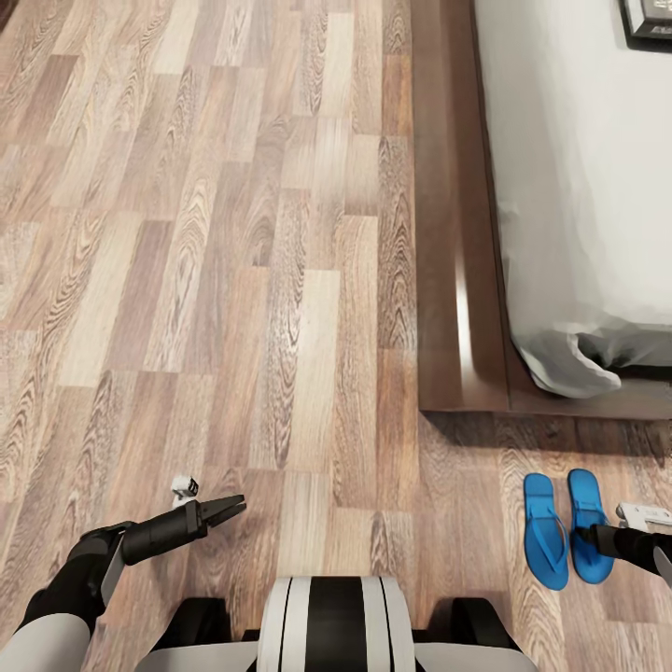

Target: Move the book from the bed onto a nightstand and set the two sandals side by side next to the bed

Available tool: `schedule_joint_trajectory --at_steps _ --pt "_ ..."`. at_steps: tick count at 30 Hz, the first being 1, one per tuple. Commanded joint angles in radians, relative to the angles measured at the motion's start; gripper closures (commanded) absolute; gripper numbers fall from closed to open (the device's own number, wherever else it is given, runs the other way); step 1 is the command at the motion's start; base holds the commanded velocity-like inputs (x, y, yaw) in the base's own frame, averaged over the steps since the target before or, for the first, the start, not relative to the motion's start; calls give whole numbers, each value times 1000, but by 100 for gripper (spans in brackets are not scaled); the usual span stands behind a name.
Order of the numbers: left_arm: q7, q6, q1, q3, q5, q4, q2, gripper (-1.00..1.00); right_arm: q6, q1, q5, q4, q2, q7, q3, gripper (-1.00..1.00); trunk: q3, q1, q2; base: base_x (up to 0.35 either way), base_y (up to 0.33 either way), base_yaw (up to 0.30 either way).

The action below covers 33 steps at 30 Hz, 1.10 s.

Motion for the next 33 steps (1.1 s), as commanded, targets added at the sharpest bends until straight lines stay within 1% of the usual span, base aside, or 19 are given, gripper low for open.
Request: schedule_joint_trajectory --at_steps 1,33 --pt "-7 11 0 3 -7 0 -1 -100 6 0 -2 -1 0 4 -3 -100 4 -1 0 0 0 0" --pt "-7 10 0 3 -9 0 -1 -100 7 0 -2 -1 0 7 -3 -100 127 -15 8 0 0 0"
